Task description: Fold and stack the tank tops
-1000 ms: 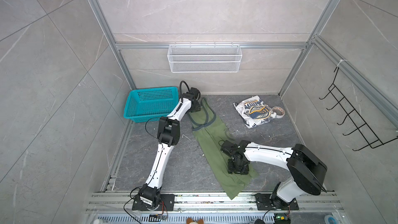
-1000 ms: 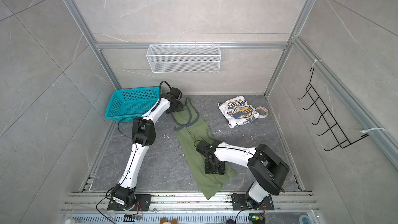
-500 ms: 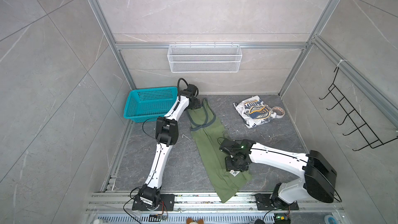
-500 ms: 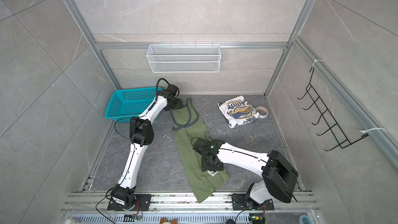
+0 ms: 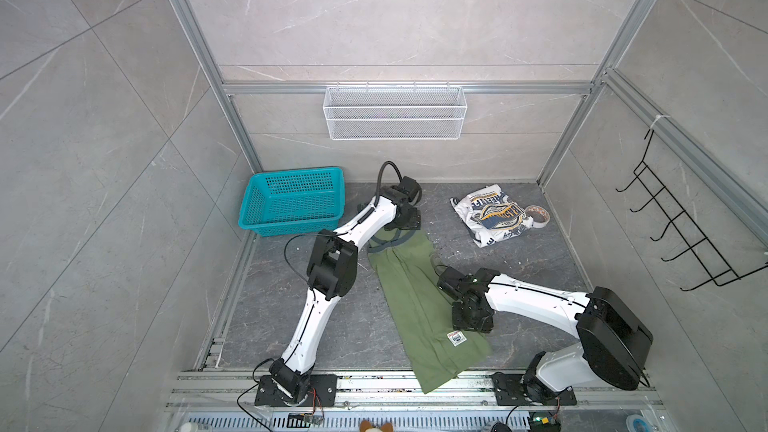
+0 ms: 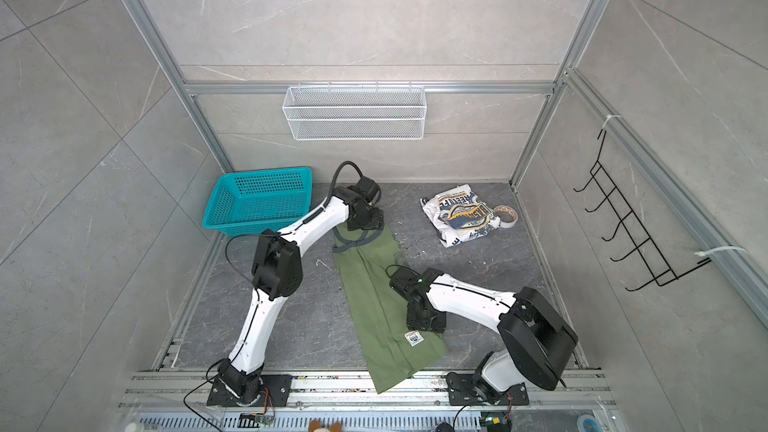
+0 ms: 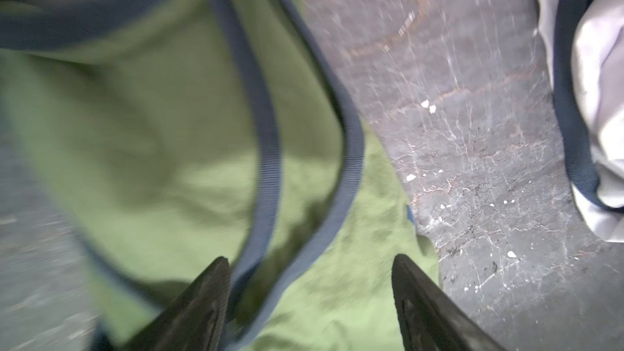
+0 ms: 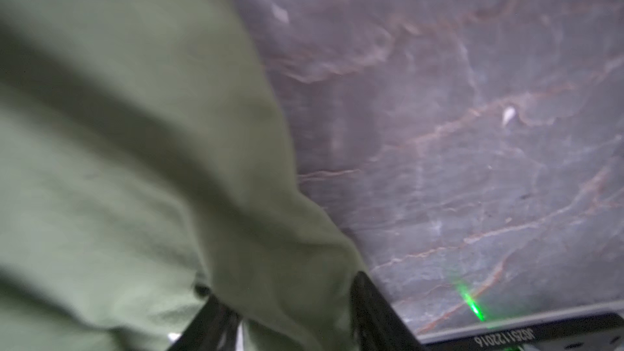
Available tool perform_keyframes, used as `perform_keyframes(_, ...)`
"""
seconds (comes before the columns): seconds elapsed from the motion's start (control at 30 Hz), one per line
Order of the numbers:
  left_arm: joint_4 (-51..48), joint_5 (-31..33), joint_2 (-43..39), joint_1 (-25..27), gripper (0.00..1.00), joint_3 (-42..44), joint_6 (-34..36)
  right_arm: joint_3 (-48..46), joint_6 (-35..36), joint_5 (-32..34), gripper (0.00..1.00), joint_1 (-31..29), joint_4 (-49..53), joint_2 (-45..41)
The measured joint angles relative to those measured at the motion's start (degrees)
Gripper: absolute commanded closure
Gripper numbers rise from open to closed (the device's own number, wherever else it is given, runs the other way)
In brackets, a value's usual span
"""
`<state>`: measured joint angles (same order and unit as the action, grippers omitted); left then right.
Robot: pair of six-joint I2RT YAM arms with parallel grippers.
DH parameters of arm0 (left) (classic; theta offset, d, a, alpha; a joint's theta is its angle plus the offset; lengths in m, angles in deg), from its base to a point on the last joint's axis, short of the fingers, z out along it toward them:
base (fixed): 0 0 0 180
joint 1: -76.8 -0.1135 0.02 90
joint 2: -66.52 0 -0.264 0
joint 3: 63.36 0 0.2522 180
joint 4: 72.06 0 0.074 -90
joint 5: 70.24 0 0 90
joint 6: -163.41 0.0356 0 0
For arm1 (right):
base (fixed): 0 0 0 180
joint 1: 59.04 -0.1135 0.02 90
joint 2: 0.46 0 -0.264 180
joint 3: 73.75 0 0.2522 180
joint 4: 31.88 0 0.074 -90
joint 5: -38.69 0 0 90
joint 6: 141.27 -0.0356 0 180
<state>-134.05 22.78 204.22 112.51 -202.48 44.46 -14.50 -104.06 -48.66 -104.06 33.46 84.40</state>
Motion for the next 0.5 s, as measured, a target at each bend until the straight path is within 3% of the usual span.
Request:
perform_keyframes(0.33, 3.6, -2.1, 10.4, 1.2, 0.30, -9.7, -0.9, -7.3, -5.6, -3.9, 0.67, 1.8, -4.8, -5.7)
perform_keyframes(0.5, 5.0, -3.0, 14.4, 1.0, 0.30, -15.6, -0.4, -7.6, -5.2, -7.2, 0.67, 2.0, -7.0, -5.0)
